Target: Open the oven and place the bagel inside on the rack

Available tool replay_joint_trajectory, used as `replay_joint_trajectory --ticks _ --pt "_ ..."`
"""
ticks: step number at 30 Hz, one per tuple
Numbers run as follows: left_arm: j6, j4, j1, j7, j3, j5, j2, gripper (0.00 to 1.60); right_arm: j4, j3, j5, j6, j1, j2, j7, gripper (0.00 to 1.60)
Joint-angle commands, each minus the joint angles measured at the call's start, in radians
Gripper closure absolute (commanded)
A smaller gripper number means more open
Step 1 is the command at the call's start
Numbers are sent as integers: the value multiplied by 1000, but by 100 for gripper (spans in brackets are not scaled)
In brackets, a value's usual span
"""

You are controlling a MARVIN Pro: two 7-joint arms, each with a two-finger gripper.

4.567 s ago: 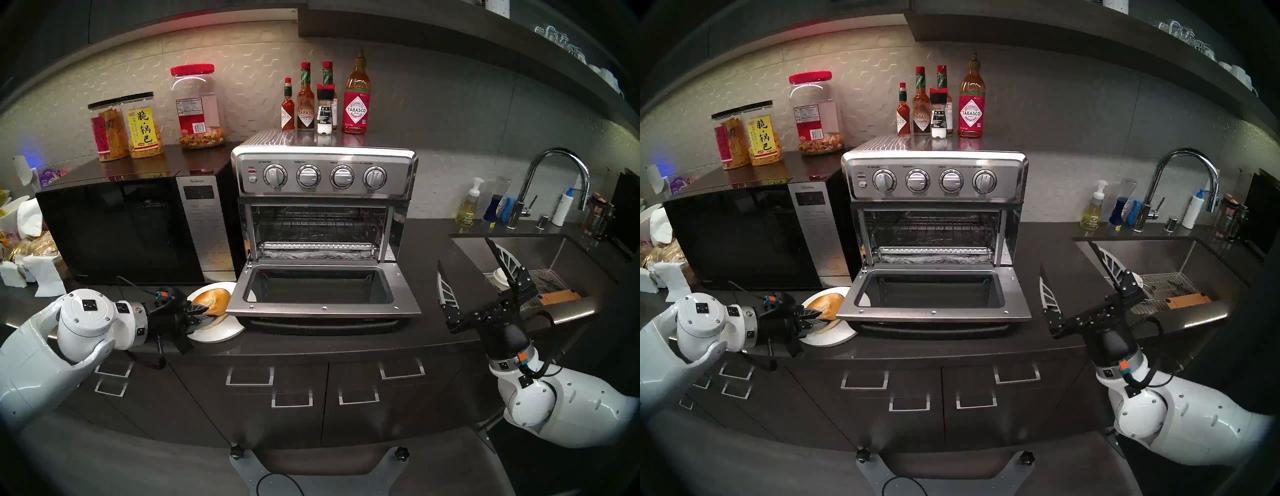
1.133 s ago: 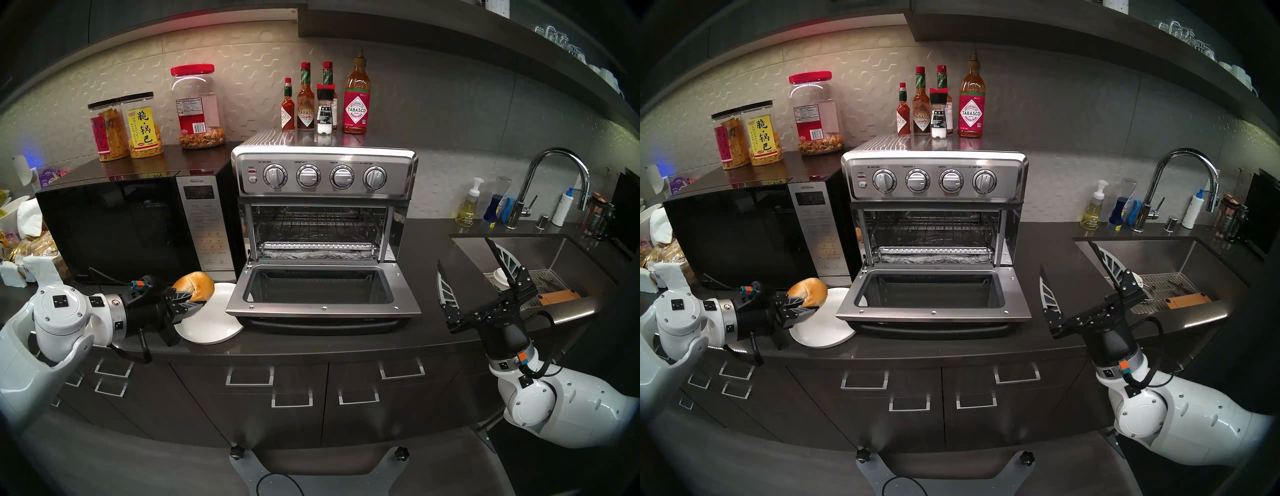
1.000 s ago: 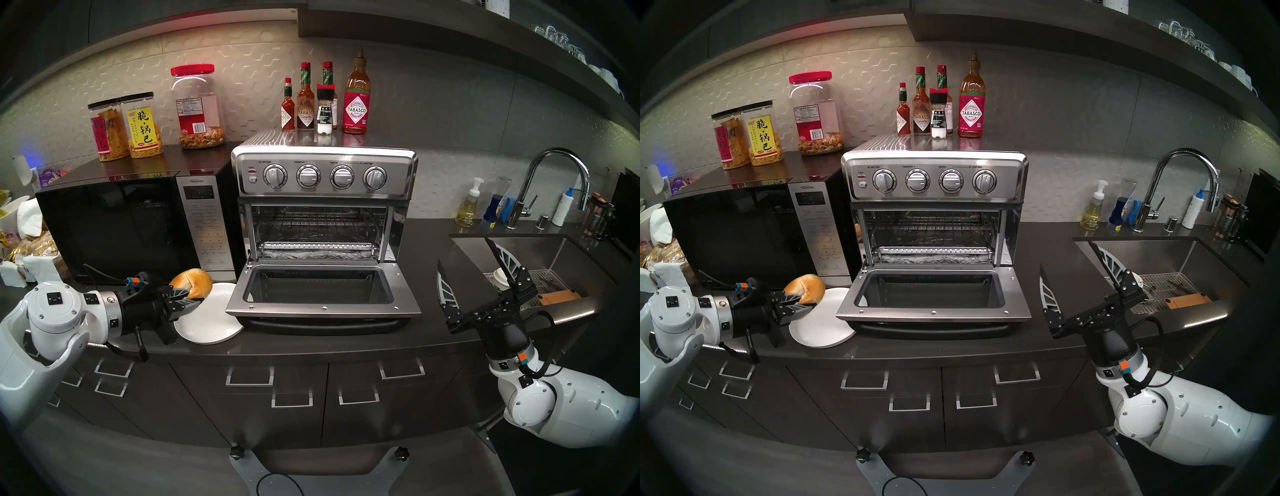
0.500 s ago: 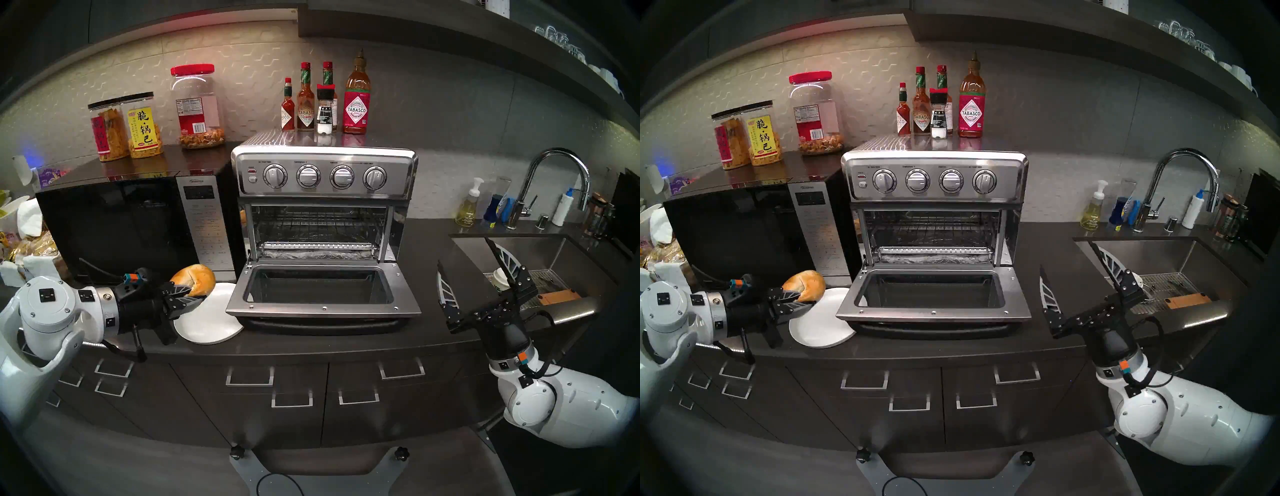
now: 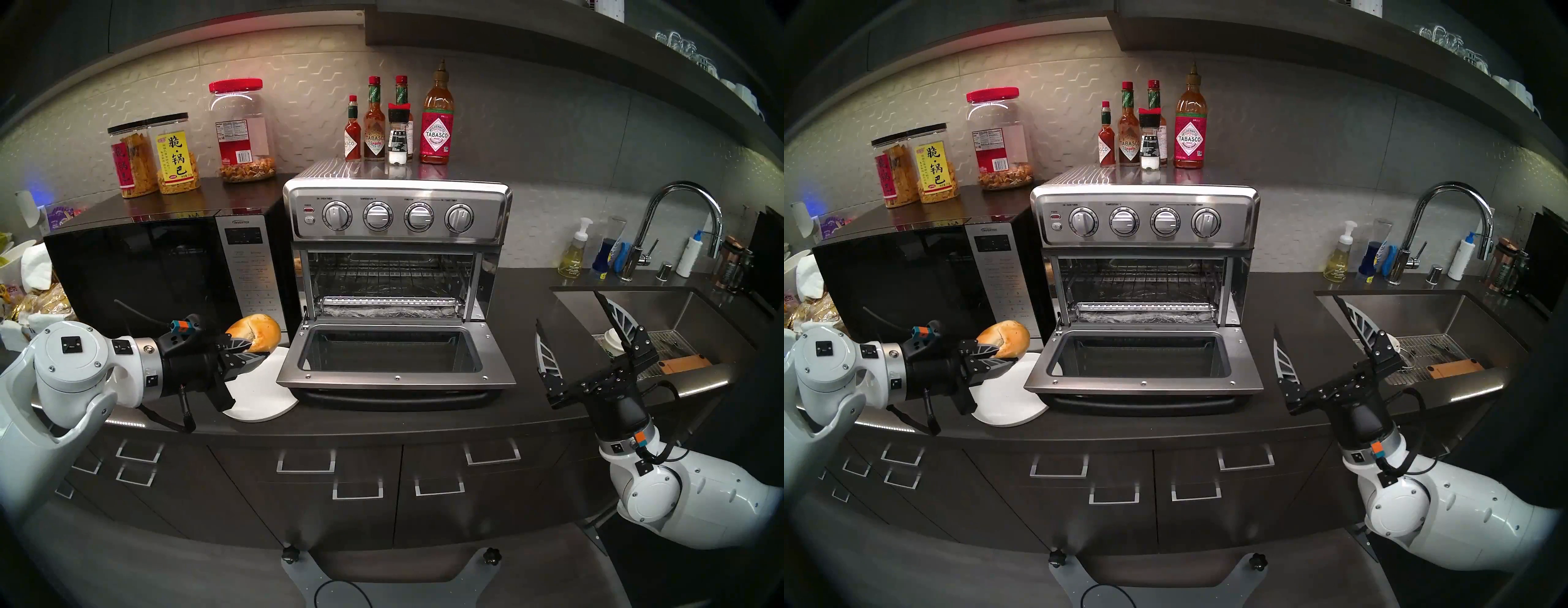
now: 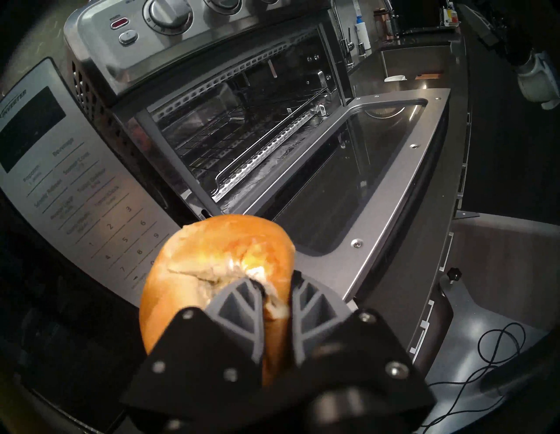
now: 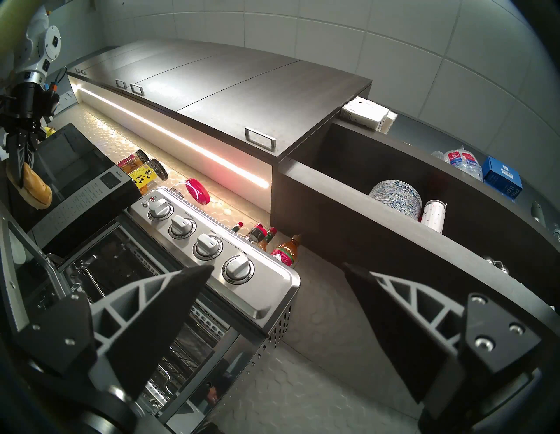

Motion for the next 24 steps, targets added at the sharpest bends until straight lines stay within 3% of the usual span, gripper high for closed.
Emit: replay_joint_trajectory --ticks 1,12,24 --pt "12 -18 -114 53 64 -31 78 160 -11 6 0 0 6 -2 -4 0" --pt "13 -22 -228 132 196 -88 149 160 -10 5 0 0 6 -2 -4 0" --pt "5 -14 -359 181 333 -120 170 160 -10 5 0 0 6 -2 -4 0"
